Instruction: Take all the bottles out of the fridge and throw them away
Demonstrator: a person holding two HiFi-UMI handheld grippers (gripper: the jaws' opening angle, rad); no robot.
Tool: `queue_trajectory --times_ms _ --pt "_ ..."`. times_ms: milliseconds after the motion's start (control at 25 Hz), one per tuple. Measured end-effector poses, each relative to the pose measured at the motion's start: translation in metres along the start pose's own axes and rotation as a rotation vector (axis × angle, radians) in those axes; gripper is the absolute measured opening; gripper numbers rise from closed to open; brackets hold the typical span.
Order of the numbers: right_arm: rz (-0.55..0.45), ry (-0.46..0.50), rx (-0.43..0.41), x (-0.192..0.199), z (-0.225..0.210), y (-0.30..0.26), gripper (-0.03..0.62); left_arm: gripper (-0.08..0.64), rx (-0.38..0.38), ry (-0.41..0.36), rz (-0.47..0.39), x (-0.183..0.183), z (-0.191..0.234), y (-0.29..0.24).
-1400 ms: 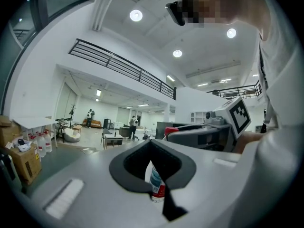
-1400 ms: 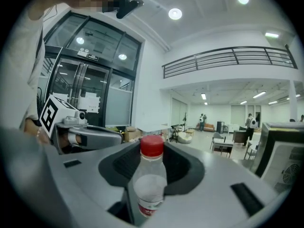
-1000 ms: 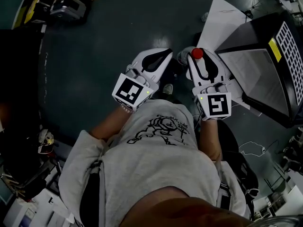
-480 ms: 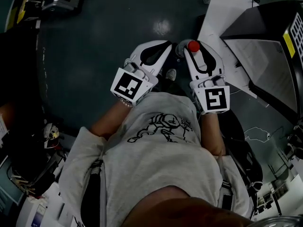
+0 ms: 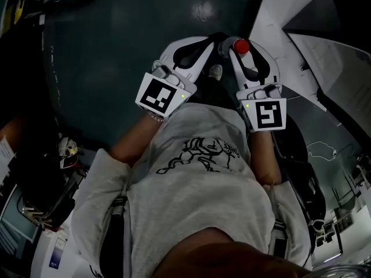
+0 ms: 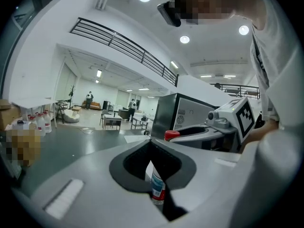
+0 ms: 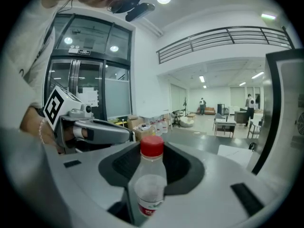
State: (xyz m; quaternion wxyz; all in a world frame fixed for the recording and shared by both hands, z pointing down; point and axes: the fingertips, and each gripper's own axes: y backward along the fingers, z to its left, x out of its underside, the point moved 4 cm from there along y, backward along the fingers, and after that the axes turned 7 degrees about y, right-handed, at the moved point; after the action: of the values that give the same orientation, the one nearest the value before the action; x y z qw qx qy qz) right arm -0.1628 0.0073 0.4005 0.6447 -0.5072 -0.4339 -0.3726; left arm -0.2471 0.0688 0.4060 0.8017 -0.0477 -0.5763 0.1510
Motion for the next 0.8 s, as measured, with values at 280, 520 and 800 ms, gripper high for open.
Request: queue_trajectory --times_ms 280,520,800 --pt "0.018 -0.02 -0.007 0.036 0.011 -0.012 0.15 0.009 -0.004 0.03 0.046 0.035 0.013 -0.006" --pt "0.039 -0.042 -0.016 0.056 0.026 -0.016 0.15 0.009 0.002 0.045 0.068 0.061 0.017 -0.006" --pt "0.065 -0.051 -0.028 0.091 0.038 -0.021 0.15 0.009 0.013 0.071 0.092 0.093 0.021 -0.011"
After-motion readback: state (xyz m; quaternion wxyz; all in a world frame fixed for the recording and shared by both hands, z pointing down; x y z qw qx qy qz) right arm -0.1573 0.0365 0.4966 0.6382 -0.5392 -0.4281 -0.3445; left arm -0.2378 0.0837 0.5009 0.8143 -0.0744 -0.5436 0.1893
